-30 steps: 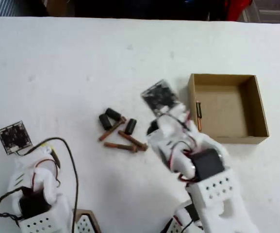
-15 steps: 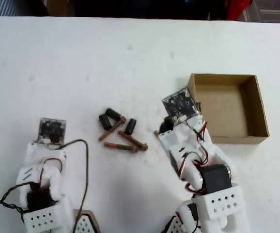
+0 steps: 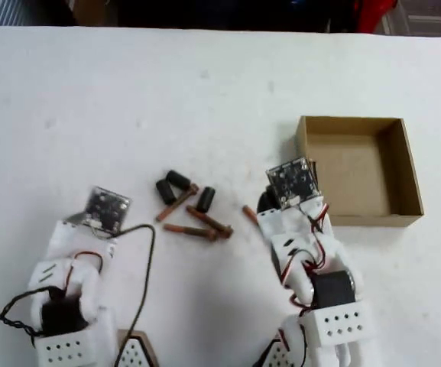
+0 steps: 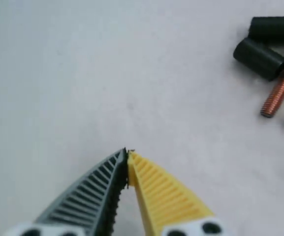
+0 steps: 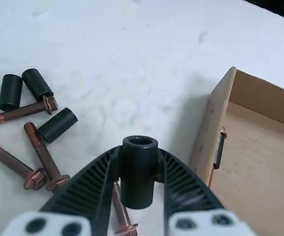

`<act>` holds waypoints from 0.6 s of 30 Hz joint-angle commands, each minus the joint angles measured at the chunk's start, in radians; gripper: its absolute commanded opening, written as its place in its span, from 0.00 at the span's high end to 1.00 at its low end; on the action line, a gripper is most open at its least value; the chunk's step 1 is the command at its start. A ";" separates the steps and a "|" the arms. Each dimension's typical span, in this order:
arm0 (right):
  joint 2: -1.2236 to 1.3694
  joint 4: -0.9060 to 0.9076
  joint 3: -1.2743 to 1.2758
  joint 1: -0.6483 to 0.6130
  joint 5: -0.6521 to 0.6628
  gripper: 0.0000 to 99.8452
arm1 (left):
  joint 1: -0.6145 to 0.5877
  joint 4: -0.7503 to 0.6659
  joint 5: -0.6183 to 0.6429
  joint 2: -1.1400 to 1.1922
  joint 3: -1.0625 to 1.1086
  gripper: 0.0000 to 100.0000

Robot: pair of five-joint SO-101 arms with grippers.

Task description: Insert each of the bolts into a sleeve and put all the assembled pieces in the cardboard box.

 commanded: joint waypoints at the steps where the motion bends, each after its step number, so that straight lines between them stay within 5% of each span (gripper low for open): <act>1: -0.056 -0.044 0.026 0.010 -0.006 0.98 | 0.054 0.043 -0.064 -0.008 -0.123 0.98; 18: -0.467 -0.036 0.236 0.090 -0.104 0.98 | 0.094 0.106 -0.135 0.024 -0.298 0.98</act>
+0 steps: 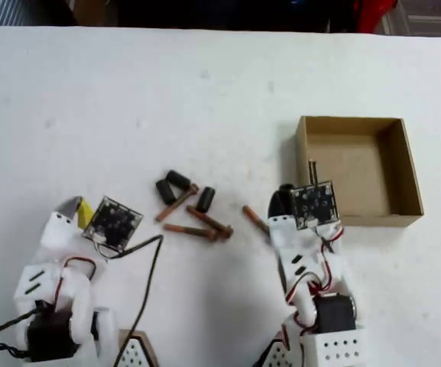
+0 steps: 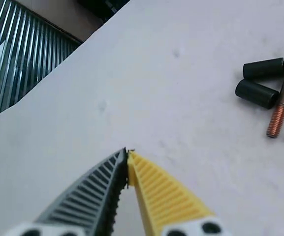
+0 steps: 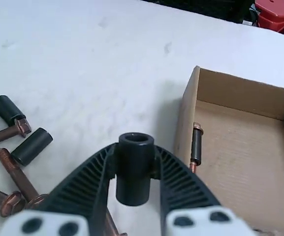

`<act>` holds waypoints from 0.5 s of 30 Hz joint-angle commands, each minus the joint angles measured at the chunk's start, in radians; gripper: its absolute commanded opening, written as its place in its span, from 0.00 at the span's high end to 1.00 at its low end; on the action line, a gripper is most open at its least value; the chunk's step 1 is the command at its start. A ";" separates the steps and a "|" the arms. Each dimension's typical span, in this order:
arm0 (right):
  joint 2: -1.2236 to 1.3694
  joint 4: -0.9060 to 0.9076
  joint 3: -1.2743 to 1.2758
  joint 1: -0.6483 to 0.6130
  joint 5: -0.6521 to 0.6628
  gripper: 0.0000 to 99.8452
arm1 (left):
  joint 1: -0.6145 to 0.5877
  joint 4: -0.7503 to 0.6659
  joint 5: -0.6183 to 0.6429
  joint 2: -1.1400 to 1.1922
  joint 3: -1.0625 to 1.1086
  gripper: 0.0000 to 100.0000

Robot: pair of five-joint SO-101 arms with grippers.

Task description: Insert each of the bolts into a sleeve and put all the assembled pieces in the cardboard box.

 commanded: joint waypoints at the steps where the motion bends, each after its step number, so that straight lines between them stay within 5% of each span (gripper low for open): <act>1: -0.091 -0.019 0.015 0.015 -0.012 0.98 | 0.064 0.002 -0.008 0.068 -0.048 0.98; 15: -0.081 -0.064 0.072 0.015 -0.020 0.98 | 0.286 0.003 -0.008 0.763 -0.394 0.98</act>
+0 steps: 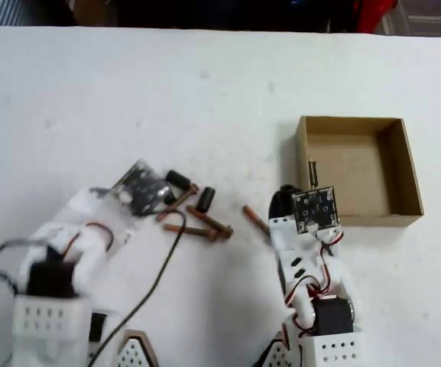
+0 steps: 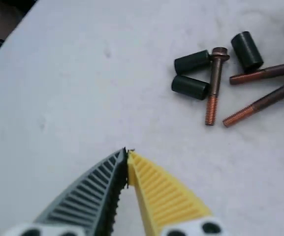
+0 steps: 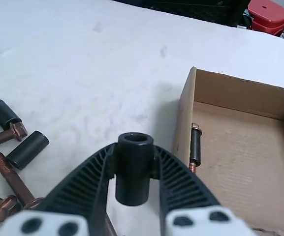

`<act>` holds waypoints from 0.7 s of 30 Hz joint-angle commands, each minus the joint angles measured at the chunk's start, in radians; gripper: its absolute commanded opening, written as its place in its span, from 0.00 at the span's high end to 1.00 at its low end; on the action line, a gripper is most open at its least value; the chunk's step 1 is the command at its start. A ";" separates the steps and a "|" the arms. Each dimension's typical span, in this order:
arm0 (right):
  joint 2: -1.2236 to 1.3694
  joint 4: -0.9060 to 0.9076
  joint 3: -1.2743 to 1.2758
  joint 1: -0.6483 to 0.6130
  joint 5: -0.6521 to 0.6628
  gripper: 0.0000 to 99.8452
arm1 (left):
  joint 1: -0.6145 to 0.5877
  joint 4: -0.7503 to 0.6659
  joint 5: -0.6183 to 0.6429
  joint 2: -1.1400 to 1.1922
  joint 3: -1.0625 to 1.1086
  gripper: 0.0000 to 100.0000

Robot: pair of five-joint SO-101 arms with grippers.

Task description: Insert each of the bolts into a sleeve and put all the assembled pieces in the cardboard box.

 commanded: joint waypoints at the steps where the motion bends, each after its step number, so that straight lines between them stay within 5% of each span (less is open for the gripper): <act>1: -0.015 -0.071 0.020 0.007 -0.011 0.98 | 0.085 0.003 -0.008 0.165 -0.103 0.98; 9: -0.016 -0.186 0.074 0.061 -0.011 0.98 | 0.219 -0.002 -0.011 0.433 -0.210 0.98; 15: -0.016 -0.196 0.077 0.093 -0.011 0.98 | 0.305 -0.043 -0.210 0.601 -0.212 0.98; 21: -0.016 -0.196 0.074 0.110 -0.009 0.98 | 0.320 -0.173 -0.270 0.734 -0.210 0.98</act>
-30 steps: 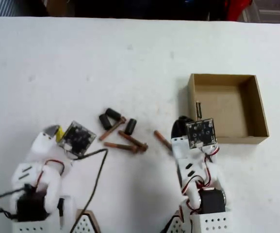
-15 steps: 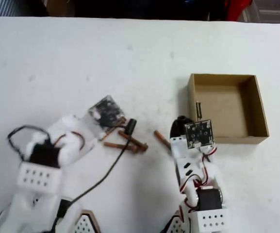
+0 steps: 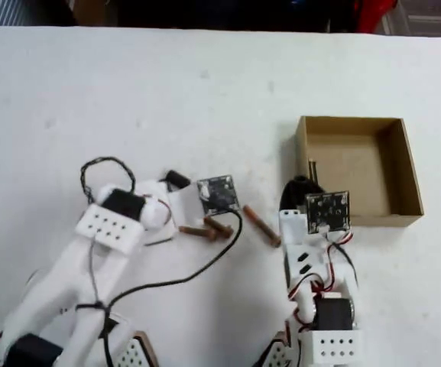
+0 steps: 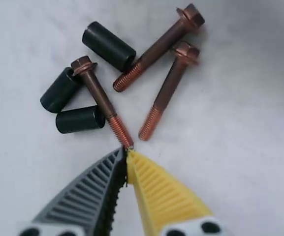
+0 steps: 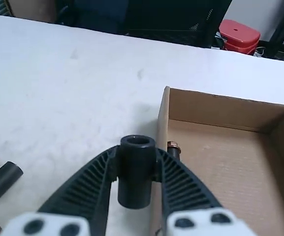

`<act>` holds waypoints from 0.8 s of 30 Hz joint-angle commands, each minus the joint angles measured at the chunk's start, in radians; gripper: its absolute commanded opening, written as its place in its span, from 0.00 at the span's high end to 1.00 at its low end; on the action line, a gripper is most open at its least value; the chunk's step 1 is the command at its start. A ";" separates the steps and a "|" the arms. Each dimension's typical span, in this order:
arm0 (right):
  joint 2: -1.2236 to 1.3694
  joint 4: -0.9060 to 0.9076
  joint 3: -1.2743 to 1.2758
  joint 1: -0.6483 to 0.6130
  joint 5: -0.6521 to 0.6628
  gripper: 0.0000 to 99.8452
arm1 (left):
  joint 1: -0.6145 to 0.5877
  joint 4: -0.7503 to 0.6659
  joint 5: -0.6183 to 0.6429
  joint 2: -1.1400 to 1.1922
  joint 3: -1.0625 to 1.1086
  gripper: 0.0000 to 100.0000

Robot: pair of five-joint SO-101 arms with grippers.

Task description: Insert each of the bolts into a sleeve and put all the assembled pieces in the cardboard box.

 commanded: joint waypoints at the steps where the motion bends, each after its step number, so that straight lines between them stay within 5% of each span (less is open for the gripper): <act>1: -0.013 -0.028 -0.005 0.031 -0.009 0.98 | 0.041 -0.069 -0.066 0.073 -0.044 0.98; 10: -0.015 -0.030 -0.006 0.044 -0.009 0.98 | 0.096 -0.126 -0.135 0.337 -0.133 0.86; 24: -0.015 -0.030 -0.006 0.044 -0.009 0.98 | 0.120 -0.124 -0.138 0.641 -0.371 0.85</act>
